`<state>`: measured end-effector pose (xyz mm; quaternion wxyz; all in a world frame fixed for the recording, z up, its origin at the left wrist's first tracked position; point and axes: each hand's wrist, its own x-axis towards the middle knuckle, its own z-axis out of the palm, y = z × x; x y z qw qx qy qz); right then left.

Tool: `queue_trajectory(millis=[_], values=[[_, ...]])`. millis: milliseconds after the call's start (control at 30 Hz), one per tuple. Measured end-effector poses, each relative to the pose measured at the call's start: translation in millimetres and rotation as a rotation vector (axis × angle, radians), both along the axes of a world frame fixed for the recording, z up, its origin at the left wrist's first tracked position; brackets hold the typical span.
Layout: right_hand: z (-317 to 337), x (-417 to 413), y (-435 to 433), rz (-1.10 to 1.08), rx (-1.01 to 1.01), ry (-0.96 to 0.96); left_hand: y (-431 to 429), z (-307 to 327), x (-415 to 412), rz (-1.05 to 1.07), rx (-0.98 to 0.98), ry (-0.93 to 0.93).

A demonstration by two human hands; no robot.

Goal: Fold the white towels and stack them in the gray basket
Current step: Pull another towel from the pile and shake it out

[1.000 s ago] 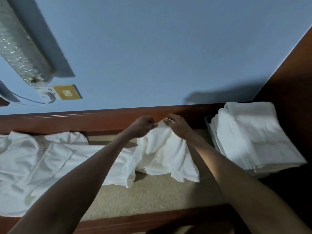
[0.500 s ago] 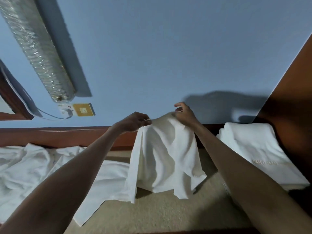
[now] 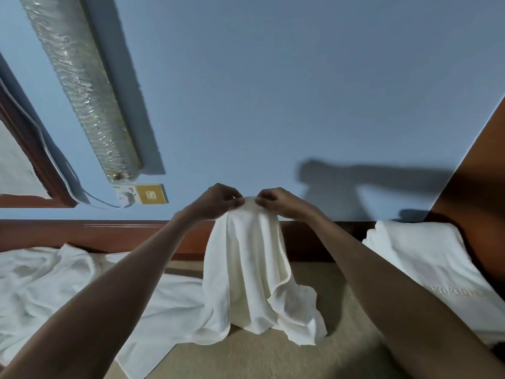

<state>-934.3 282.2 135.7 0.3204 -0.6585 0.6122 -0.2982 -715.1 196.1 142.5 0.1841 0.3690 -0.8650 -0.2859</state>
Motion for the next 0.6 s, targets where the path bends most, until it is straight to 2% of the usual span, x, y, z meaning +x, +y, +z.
queue_trajectory(millis=[167, 367, 433, 500, 600], values=[[22.9, 5.1, -3.7, -0.148, -0.114, -0.114, 13.7, -19.8, -11.3, 0.104, -0.16, 0.138], [33.9, -20.6, -7.4, -0.403, -0.282, -0.239, 13.0, -34.6, -3.1, 0.174, -0.098, 0.035], [30.1, -32.0, -8.1, -0.479, -0.298, -0.208, 12.0, -36.5, -0.4, 0.188, -0.042, 0.008], [25.2, -38.0, -8.9, -0.484, -0.25, -0.086, 9.1, -30.7, -1.3, 0.205, 0.063, 0.072], [15.3, -36.8, -10.5, -0.368, -0.015, 0.06, 8.1, -12.0, -7.4, 0.204, 0.217, 0.175]])
